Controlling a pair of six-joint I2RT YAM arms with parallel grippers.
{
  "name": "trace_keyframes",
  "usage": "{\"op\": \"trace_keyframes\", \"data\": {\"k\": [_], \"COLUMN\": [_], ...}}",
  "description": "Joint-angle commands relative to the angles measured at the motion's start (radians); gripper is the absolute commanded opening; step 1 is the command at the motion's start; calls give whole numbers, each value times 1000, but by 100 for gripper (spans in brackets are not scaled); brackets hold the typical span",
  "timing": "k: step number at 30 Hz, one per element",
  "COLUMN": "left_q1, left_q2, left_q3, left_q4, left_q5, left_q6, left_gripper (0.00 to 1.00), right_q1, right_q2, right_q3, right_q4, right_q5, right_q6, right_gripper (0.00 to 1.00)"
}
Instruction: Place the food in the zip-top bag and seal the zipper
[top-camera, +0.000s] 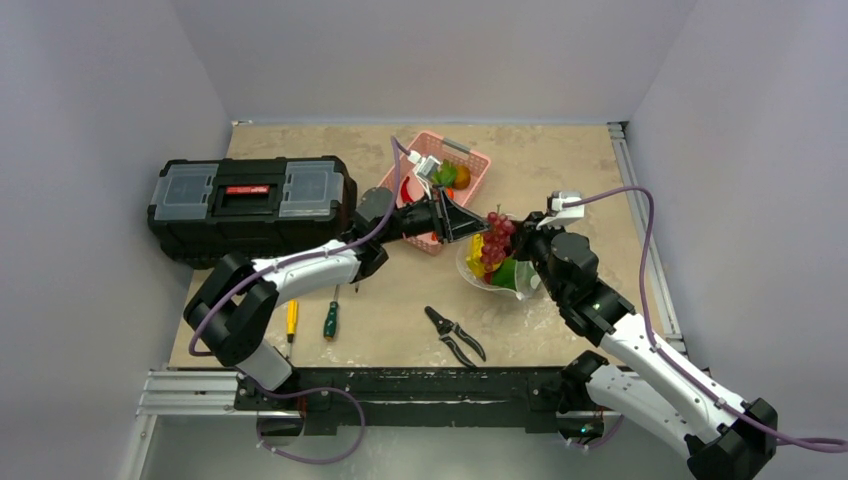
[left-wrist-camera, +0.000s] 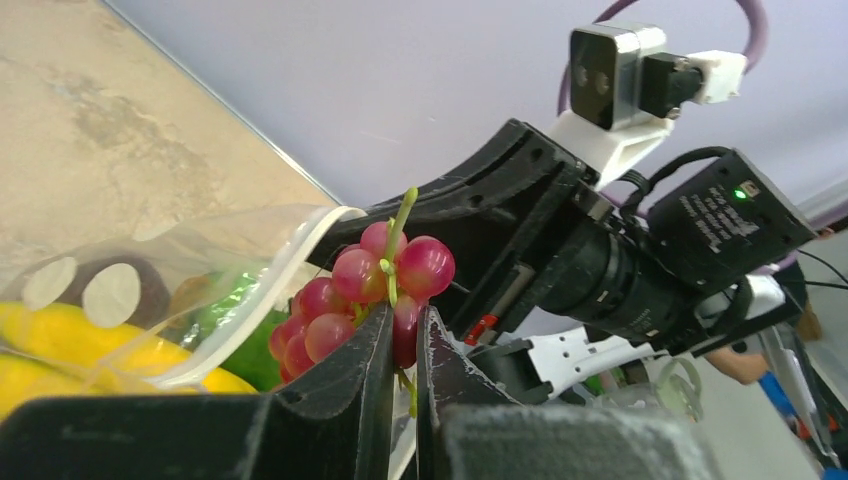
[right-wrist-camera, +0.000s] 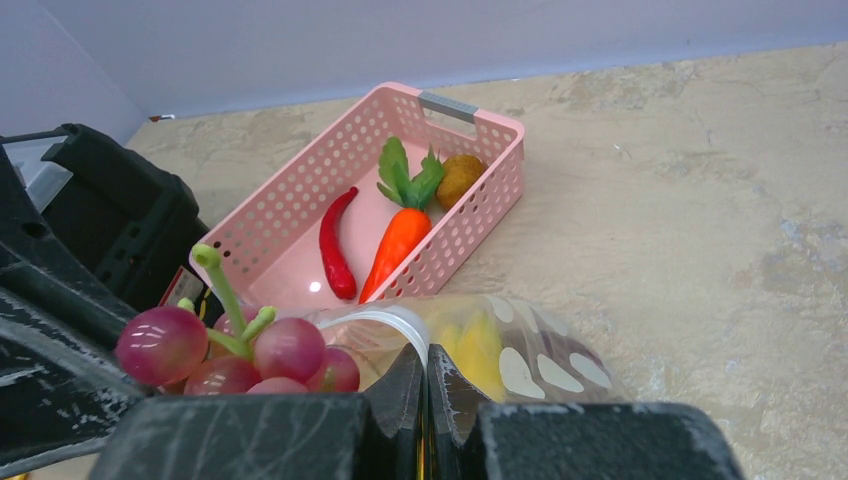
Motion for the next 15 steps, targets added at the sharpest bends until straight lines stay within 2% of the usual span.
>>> {"op": "trace_keyframes", "data": {"k": [1, 4, 10, 15], "left_q1": [-22, -44, -72, -72], "left_q2": [-41, -50, -98, -146], "left_q3": [3, 27, 41, 54], "left_q4": [-25, -130, -273, -381], "left_q5": [-117, -135, -190, -235], "left_q6": [100, 166, 285, 373], "left_gripper": [0, 2, 33, 42], "right_q1": [3, 4, 4, 3], "right_q2": [-17, -18, -14, -15], "right_q3": [11, 10, 9, 10], "right_q4": [35, 34, 36, 36], "right_q5": [6, 6, 2, -1], "right_q6": [12, 12, 12, 12], "right_gripper": [0, 0, 0, 0]}}
